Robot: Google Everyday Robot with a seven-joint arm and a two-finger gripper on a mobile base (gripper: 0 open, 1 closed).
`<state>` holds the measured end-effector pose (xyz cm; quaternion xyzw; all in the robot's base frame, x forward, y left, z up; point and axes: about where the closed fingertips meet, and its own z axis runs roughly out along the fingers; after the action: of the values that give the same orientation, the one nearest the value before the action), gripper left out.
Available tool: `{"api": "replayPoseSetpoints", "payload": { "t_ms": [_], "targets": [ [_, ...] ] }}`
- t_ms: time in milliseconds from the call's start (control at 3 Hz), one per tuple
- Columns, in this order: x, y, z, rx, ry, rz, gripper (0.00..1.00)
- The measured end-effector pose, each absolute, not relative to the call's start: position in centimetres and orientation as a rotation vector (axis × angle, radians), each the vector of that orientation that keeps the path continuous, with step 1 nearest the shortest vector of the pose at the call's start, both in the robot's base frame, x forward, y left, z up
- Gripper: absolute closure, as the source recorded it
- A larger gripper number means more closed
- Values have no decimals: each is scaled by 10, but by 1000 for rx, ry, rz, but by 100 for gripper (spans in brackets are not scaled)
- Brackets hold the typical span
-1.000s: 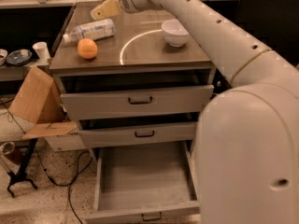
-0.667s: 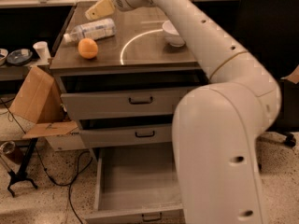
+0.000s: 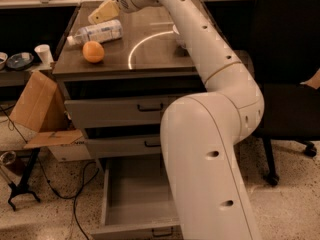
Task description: Place blue plastic bottle into bottom drawer
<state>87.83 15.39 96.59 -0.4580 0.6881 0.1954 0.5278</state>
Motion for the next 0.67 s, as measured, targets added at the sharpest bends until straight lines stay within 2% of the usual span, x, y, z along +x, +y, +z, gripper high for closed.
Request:
{"api": "replayPoseSetpoints", "payload": {
  "t_ms": [667],
  "targets": [
    [889, 157, 958, -1053, 1634, 469, 0]
  ]
}}
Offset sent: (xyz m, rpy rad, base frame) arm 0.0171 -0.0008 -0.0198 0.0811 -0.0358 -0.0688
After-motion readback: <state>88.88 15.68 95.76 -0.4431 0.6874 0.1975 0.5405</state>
